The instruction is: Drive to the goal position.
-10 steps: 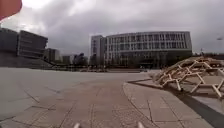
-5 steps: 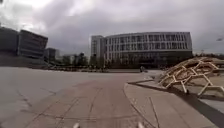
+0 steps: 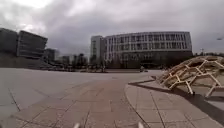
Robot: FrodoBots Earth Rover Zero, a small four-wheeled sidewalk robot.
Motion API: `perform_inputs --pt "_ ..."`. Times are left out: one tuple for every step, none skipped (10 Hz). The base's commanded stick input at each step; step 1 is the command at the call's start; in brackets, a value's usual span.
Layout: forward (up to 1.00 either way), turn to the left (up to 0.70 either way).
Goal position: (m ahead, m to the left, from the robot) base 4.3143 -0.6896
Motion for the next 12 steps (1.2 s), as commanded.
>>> perform_inputs --pt "0.45 0.0" --pt "0.45 0.0" --pt "0.45 0.0" --pt "0.45 0.0" --pt "0.45 0.0" --pt "0.45 0.0" --pt "0.45 0.0" --pt "0.45 -0.1" --pt "0.45 -0.27" --pt "0.45 -0.27" --pt "0.45 -0.27" --pt "0.45 -0.27"
